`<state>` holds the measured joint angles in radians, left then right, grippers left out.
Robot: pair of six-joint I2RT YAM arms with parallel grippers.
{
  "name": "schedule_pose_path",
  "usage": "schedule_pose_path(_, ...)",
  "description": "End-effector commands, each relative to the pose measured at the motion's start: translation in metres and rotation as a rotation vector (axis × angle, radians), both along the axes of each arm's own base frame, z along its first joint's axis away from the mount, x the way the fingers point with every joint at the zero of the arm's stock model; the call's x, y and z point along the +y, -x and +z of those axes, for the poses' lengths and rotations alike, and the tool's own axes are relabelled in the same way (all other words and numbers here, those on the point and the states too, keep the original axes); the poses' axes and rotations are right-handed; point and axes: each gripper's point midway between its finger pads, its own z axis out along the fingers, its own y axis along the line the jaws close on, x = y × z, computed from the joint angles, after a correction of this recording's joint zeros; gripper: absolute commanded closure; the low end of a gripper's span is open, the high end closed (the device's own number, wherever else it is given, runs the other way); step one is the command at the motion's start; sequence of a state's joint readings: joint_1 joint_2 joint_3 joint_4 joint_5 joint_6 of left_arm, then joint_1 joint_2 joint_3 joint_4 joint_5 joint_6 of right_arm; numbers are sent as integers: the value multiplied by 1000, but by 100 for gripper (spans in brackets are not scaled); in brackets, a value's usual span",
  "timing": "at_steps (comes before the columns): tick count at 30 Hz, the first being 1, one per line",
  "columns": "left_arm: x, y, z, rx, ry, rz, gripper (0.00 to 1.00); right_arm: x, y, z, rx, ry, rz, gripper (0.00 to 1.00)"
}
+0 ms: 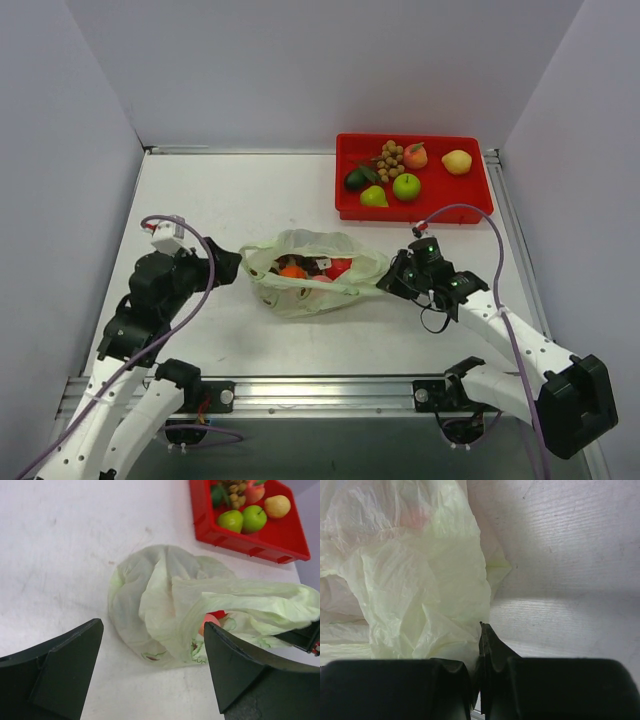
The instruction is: Untie the knot of the plastic bag and take out the fruit
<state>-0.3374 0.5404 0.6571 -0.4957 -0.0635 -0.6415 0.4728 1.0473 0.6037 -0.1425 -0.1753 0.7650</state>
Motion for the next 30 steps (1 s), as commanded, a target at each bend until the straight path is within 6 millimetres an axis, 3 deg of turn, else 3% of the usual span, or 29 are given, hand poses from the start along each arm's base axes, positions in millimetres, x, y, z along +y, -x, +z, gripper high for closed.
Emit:
schedule_pose_path(1, -5, 0, 58, -199, -257, -214, 7, -2, 0, 7, -38, 50, 31, 100)
schedule_pose_path(7, -31, 6, 114, -343, -362, -454, 3, 11, 2, 11, -63, 91, 98, 100)
schedule_pose_path(14, -57, -6, 158, -466, -480, -603, 2, 20, 3, 14, -74, 115, 134, 100)
schedule_pose_path(15, -68, -3, 159, -475, -483, -644, 3, 20, 3, 15, -79, 121, 137, 100)
schedule_pose_path(17, -83, -13, 154, -453, -530, -653, 3, 18, 2, 18, -87, 134, 136, 100)
schedule_pose_path(18, -103, -3, 153, -467, -546, -706, 2, 15, 1, 18, -92, 148, 123, 100)
schedule_pose_path(22, -144, -8, 111, -401, -738, -777, 3, 11, 2, 20, -96, 169, 121, 100)
schedule_pose_path(25, -163, -12, 86, -339, -810, -792, 2, 10, 4, 21, -94, 167, 126, 100)
schedule_pose_path(30, -175, -26, 50, -248, -934, -759, 3, 8, 6, 18, -91, 171, 122, 100)
